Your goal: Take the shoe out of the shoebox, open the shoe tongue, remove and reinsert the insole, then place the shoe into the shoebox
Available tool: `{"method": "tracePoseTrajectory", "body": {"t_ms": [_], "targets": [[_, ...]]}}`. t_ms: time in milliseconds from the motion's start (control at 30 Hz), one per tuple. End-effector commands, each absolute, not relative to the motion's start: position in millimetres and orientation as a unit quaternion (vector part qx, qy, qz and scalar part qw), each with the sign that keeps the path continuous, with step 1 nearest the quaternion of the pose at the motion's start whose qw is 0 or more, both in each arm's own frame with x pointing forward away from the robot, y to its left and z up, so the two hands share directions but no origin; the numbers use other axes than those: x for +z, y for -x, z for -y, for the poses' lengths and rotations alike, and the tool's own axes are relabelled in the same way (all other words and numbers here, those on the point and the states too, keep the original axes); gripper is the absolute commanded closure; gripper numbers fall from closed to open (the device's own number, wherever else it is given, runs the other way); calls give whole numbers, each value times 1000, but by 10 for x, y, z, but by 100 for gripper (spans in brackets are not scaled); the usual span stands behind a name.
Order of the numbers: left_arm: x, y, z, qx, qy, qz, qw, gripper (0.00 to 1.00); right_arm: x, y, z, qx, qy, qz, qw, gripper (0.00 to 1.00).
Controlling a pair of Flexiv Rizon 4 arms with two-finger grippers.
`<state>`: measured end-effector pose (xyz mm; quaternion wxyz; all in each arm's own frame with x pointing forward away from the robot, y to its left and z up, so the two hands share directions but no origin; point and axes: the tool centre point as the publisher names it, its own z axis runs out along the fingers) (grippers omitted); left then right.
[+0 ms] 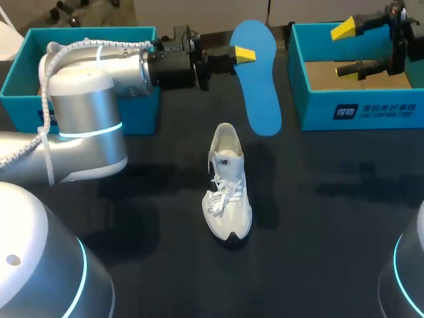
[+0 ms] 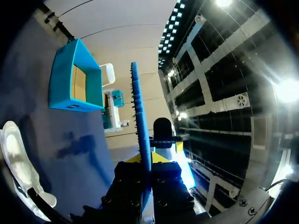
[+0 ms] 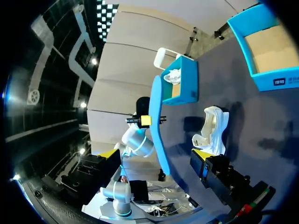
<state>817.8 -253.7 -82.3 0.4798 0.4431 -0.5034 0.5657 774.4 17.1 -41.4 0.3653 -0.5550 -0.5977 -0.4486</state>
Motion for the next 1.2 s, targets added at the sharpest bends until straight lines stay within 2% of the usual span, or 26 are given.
{"method": "tracePoseTrajectory", "body": {"t_ms": [33,600,1200], "targets": [[-907,-8224,2536,564,-433,521,472,100,-392,-7708,-185,-442,564,600,355,0],[-907,-8224,2536,564,-433,521,472,100,-392,-7708,-185,-442,564,600,355,0],[-907,-8224,2536,564,-433,521,472,100,-136,-7828,-701,-330,640,673,171,0]]}}
